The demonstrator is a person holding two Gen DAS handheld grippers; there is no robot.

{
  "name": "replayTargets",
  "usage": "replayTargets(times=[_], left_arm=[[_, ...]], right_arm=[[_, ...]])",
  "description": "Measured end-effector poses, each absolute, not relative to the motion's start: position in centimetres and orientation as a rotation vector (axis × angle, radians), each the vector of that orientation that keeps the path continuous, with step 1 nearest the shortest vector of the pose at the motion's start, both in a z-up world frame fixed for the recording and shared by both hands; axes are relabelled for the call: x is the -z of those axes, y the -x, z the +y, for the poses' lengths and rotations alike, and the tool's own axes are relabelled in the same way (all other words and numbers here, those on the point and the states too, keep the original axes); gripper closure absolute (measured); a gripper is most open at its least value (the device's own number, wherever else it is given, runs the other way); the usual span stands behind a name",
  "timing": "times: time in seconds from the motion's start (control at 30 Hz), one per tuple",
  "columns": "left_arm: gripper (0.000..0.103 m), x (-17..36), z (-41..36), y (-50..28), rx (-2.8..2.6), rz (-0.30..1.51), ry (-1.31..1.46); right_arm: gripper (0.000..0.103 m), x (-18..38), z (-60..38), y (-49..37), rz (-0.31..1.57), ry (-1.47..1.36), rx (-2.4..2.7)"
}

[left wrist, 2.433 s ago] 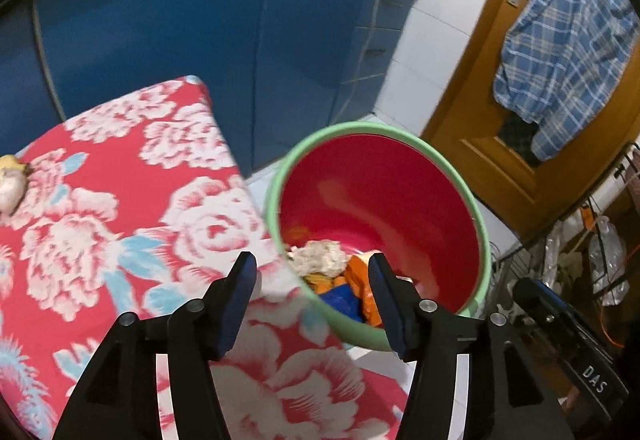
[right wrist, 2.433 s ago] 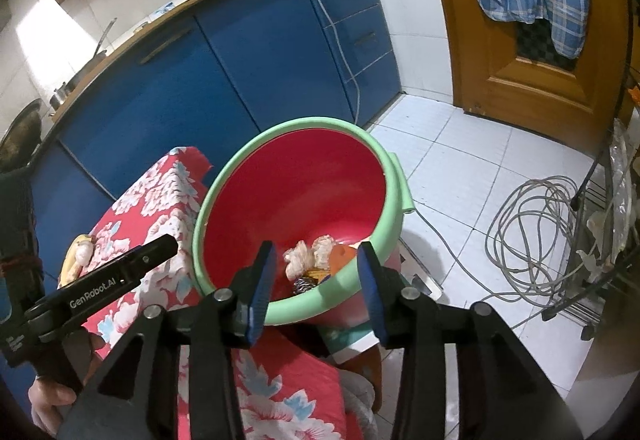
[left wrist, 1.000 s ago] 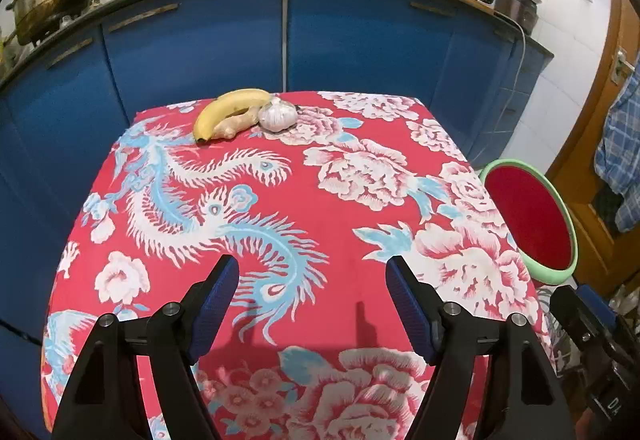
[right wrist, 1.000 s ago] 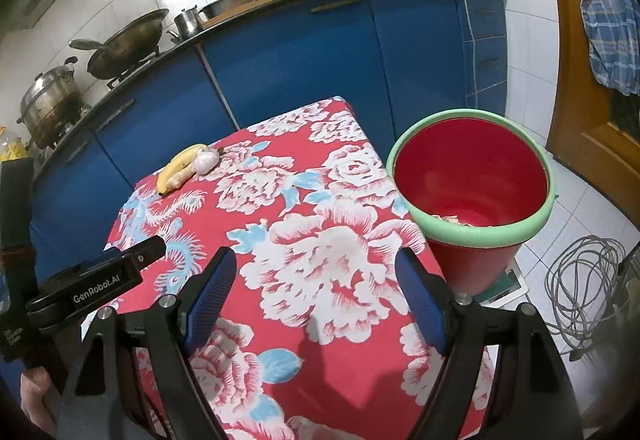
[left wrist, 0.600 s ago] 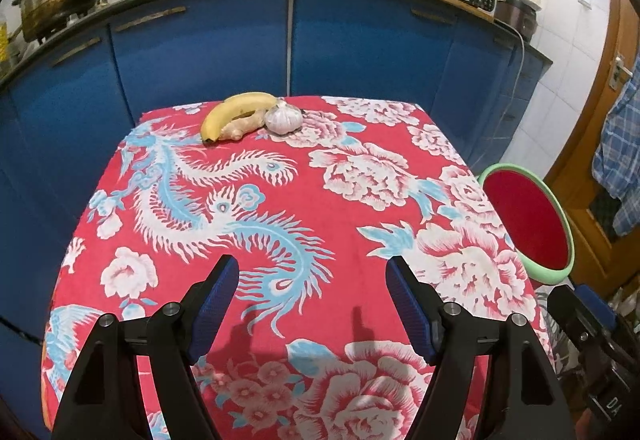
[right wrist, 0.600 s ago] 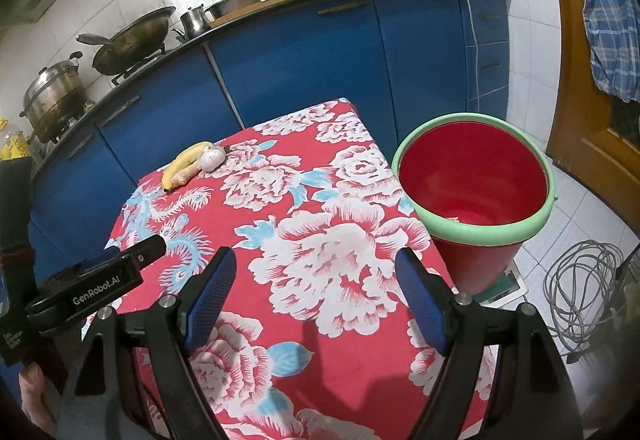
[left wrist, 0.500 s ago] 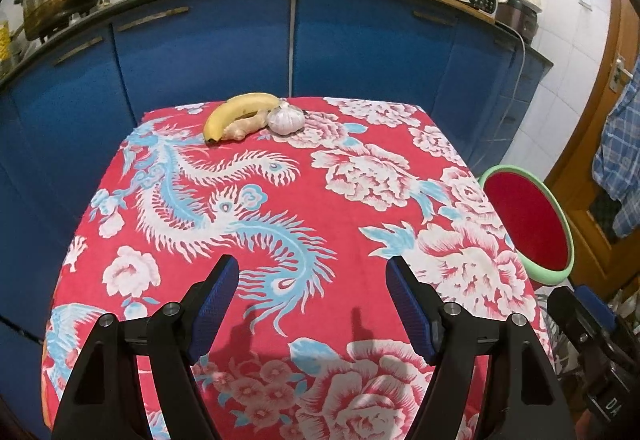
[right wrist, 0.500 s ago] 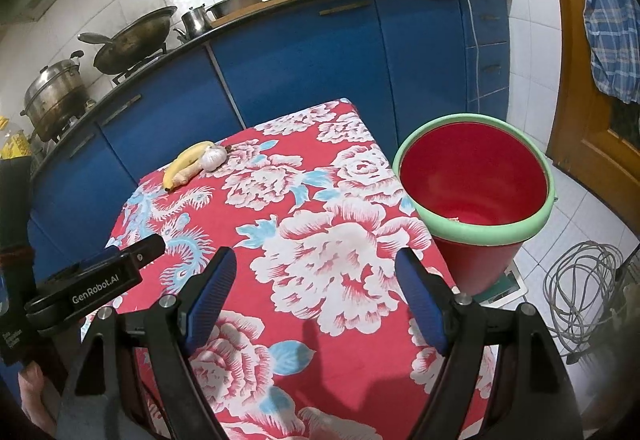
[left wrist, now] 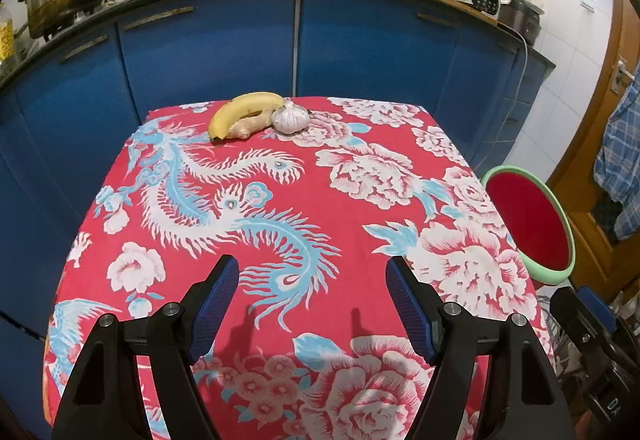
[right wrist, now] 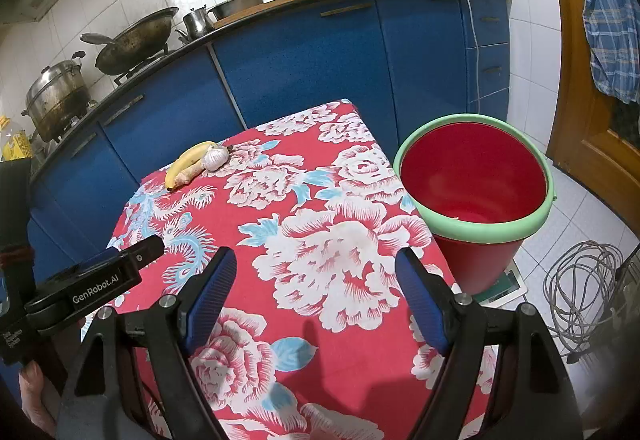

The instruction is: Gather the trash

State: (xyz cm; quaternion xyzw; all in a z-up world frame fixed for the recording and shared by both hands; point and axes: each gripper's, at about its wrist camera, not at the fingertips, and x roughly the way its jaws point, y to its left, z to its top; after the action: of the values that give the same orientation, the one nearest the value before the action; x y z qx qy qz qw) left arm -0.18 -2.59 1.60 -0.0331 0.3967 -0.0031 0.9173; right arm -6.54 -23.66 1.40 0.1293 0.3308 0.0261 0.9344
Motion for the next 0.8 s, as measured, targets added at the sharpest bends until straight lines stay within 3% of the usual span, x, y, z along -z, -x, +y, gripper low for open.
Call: replayTargets(times=[0.8], left_arm=[[0.026,-1.56,-2.60,0.22,0.005,0.817,0.068]], right_arm=[[0.022,-1.40,-23.61,6.65,0.676,-0.266,-0.053]])
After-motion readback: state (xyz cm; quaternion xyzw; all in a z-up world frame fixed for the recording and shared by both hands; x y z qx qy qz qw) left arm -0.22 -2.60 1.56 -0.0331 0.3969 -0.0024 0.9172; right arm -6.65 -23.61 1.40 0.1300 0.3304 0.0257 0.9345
